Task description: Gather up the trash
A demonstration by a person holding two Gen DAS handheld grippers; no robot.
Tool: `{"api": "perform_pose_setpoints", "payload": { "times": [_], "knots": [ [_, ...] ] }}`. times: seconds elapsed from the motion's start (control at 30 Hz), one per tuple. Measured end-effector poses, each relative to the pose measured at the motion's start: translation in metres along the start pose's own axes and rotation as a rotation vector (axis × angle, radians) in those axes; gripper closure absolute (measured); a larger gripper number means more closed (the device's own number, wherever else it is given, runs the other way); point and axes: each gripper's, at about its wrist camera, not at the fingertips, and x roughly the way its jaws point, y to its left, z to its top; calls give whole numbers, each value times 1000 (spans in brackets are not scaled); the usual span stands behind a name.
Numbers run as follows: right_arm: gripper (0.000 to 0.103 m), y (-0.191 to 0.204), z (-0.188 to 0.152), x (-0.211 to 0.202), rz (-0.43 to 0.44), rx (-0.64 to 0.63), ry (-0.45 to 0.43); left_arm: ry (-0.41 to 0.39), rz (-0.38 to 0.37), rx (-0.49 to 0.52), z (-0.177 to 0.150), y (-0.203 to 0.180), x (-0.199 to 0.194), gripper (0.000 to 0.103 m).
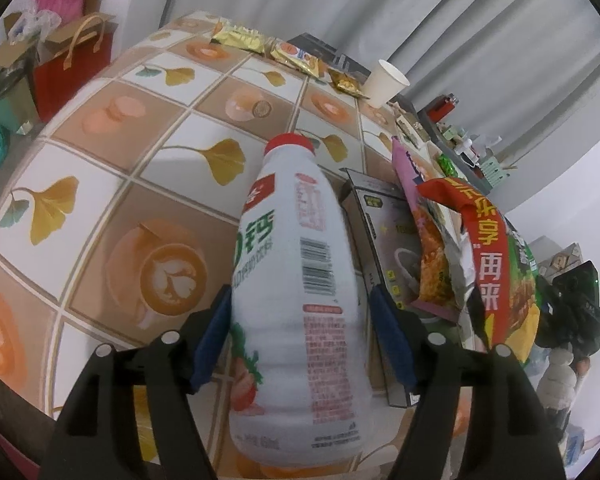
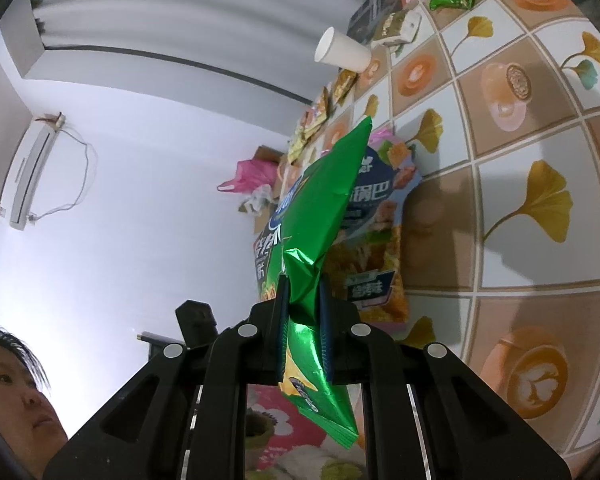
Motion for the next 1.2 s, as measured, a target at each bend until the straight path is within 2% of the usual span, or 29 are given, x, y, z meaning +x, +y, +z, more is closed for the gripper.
{"api": "perform_pose_setpoints", "payload": {
  "times": [0.2, 0.37, 0.53, 0.67, 0.77, 0.97, 1.2],
  "knots": [
    [91, 2, 1, -4, 36, -1, -17, -28, 8, 7, 6, 0, -5, 34],
    [91, 5, 2, -9, 49, -8, -30, -20, 29, 13, 19, -2, -2, 32],
    [91, 8, 2, -13, 49, -19, -35, 71, 53, 1, 40, 4, 19, 32],
    [91, 7, -1, -16, 51, -22, -36, 143, 27, -5, 48, 6, 33, 32],
    [91, 7, -2, -16, 49, -18, -36, 153, 25, -6, 50, 7, 36, 45],
    [91, 7, -3, -18, 53, -15, -41, 113, 3, -17, 42, 5, 27, 46],
    [91, 10, -6, -26, 64, -26, -56, -42, -4, 80, 31, -23, -19, 46]
  ]
}}
